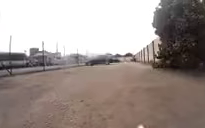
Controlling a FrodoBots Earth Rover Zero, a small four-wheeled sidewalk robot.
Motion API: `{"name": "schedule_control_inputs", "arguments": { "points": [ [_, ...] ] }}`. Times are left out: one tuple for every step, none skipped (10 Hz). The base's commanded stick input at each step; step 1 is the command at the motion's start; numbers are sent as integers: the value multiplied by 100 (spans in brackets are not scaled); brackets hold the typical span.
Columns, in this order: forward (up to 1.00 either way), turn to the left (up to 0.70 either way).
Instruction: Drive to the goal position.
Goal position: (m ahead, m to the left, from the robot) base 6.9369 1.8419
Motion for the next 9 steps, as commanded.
{"name": "schedule_control_inputs", "arguments": {
  "points": [
    [50, 0],
    [50, 0],
    [50, 0],
    [50, 0],
    [50, 0],
    [50, 0],
    [50, 0],
    [50, 0],
    [50, 0]
  ]
}}
